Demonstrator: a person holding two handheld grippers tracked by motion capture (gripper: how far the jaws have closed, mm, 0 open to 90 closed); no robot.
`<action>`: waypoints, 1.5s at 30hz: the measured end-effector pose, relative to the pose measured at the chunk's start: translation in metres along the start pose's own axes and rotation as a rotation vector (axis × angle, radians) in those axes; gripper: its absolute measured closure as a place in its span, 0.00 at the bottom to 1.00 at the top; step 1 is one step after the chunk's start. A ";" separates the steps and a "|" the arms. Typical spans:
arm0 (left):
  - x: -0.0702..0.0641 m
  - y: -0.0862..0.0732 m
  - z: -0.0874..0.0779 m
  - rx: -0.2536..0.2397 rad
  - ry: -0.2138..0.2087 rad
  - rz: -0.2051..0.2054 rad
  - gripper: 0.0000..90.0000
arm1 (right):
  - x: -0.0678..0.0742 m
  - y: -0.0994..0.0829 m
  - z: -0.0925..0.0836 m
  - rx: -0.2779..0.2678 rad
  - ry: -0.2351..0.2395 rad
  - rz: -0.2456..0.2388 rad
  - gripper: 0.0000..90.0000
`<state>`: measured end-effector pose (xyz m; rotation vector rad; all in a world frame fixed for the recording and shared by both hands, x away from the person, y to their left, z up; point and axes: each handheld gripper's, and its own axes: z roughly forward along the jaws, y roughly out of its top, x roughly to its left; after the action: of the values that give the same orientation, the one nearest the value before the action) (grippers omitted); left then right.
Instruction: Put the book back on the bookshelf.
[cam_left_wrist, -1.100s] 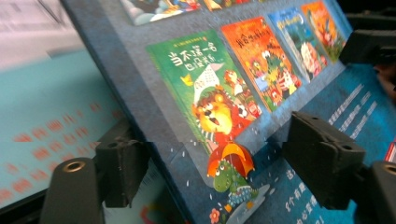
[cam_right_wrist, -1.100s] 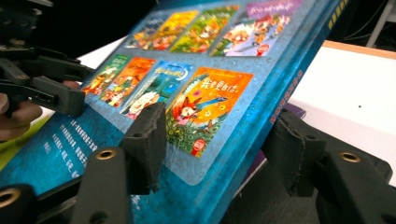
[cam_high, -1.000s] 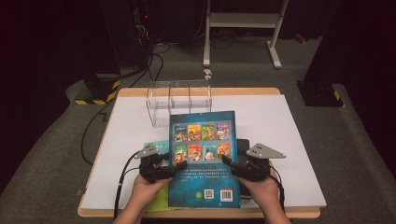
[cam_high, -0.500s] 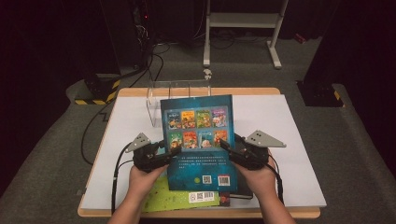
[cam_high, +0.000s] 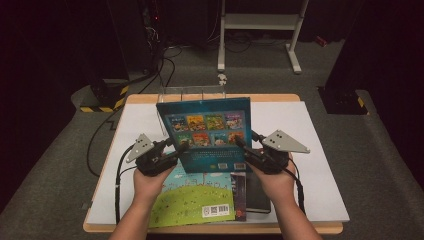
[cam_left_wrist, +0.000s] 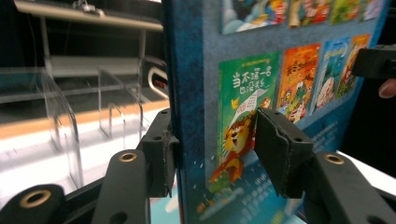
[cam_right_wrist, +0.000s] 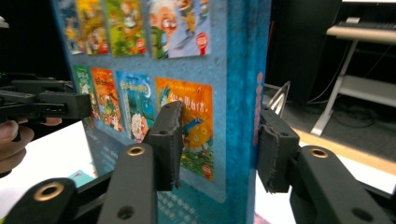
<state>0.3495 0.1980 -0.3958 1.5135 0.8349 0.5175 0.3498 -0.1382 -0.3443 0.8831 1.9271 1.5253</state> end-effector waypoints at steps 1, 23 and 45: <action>0.000 0.001 0.000 -0.006 -0.001 0.013 0.56 | 0.000 0.001 0.000 -0.006 0.000 -0.004 0.59; 0.010 -0.016 -0.011 -0.045 -0.087 -0.034 0.56 | -0.003 -0.007 0.015 0.072 0.160 0.007 0.48; 0.055 -0.031 -0.065 -0.044 0.094 -0.080 0.48 | 0.045 -0.018 0.046 0.101 0.316 -0.109 0.92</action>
<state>0.3295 0.2810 -0.4266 1.4181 0.9468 0.5475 0.3512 -0.0773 -0.3729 0.5923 2.2532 1.5894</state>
